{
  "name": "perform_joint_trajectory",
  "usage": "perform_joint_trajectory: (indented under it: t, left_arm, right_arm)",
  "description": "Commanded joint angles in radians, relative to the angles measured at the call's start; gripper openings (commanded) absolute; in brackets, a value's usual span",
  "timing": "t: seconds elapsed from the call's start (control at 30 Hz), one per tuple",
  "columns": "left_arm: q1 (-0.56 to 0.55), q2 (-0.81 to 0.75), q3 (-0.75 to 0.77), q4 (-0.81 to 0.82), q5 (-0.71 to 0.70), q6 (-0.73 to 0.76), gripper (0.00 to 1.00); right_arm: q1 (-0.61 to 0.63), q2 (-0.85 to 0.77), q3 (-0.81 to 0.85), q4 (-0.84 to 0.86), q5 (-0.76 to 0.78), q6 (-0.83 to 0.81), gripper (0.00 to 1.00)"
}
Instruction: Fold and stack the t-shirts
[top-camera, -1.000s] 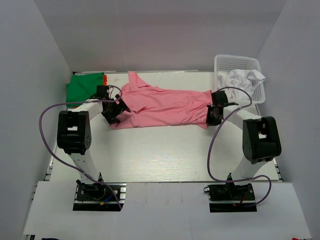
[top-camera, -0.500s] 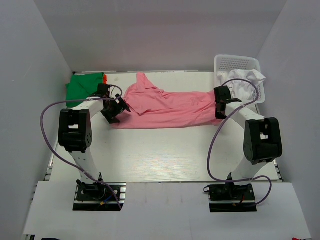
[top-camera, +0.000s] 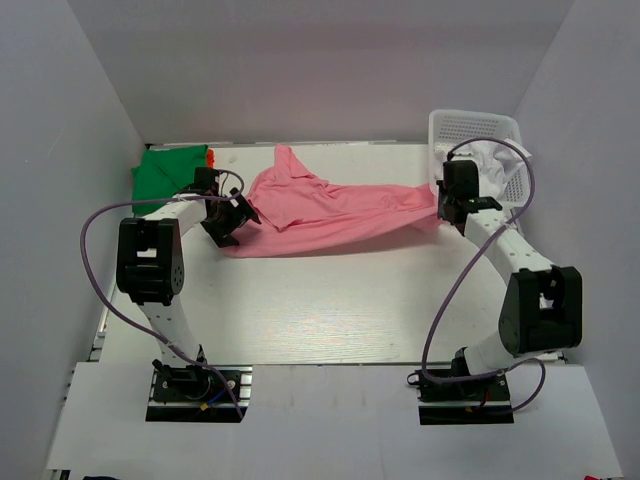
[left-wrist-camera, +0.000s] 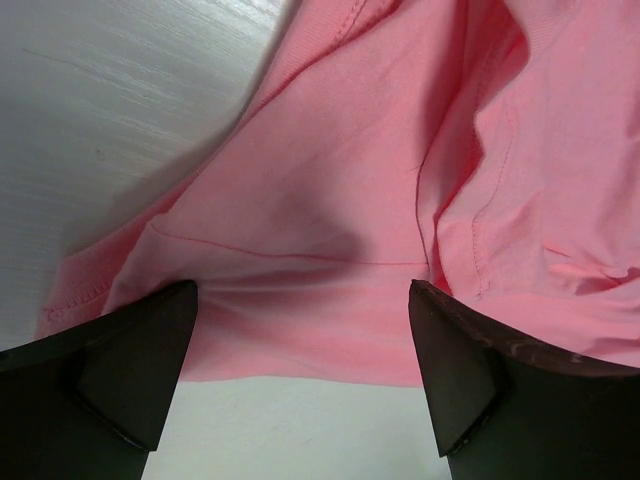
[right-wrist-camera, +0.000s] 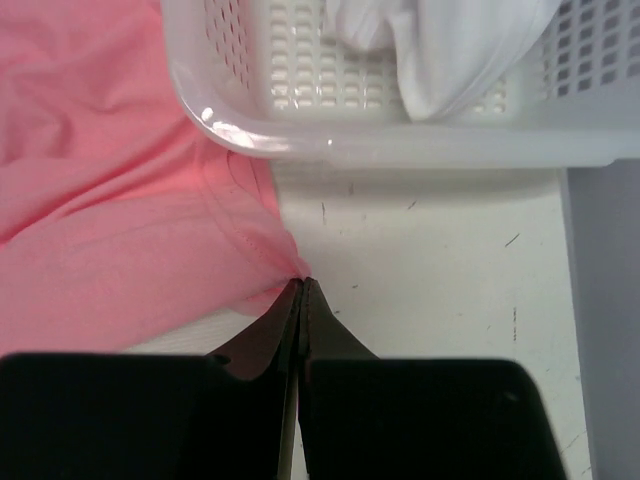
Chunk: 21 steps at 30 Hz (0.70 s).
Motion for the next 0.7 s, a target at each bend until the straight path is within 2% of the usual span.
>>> perform_joint_trajectory:
  t: [0.0,0.13,0.23,0.47,0.6,0.67]
  left_arm:
    - [0.032,0.11,-0.076,-0.102,-0.203,0.059,0.99]
    - [0.032,0.11,-0.076,-0.102,-0.193,0.059,0.99]
    - [0.032,0.11,-0.076,-0.102,-0.183,0.059,0.99]
    - [0.041,0.11,-0.085,-0.093,-0.164,0.059,0.99]
    - [0.041,0.101,-0.094,-0.084,-0.154,0.059,0.99]
    - [0.041,0.092,-0.094,-0.084,-0.154,0.059,0.99]
  right_arm:
    - [-0.008,-0.073,-0.045,0.085,-0.005,-0.042,0.0]
    - [-0.008,-0.104,-0.087,0.135,0.006,-0.054,0.0]
    - [-0.004,-0.116,-0.043,0.126,-0.003,-0.102,0.0]
    - [-0.004,-0.169,0.009,0.177,-0.135,-0.191,0.0]
    - [-0.002,-0.165,-0.044,0.145,-0.074,-0.108,0.0]
    - [-0.008,-0.184,-0.137,0.132,-0.01,-0.074,0.0]
